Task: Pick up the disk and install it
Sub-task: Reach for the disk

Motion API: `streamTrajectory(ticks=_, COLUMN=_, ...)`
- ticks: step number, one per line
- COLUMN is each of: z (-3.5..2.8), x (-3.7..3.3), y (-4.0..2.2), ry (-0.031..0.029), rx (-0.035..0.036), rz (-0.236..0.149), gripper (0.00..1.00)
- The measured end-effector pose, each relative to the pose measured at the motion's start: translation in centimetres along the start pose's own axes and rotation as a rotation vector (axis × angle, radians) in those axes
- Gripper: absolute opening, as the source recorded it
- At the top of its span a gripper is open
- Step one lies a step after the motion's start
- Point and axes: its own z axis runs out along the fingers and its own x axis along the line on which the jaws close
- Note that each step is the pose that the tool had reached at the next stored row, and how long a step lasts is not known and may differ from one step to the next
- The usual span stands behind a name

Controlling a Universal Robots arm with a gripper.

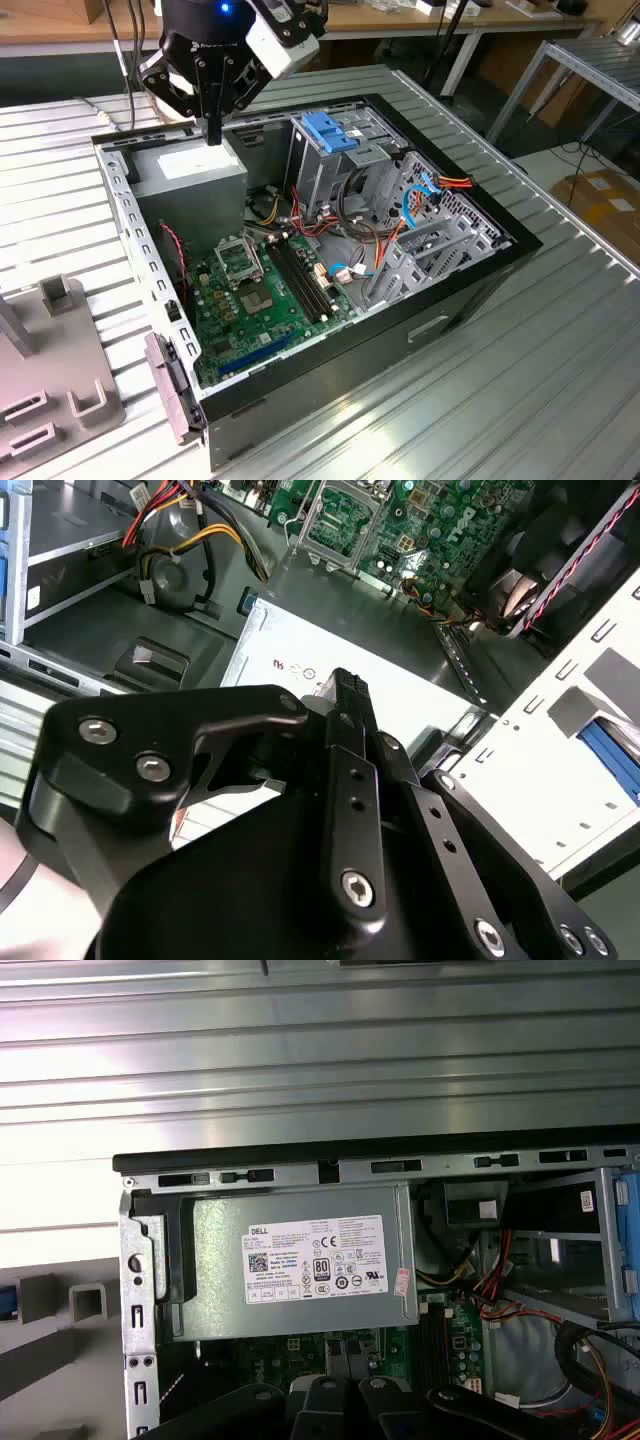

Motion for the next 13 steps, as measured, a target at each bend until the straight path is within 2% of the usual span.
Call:
streamTrajectory(ticks=8, z=0.00, x=0.02, y=0.00, ry=0.0000, rx=0.0000, rz=0.000, gripper=0.11)
streamTrajectory(ticks=13, z=-0.01, x=0.32, y=-0.02, ry=0.0000, rx=0.0000, rz=0.000, gripper=0.11)
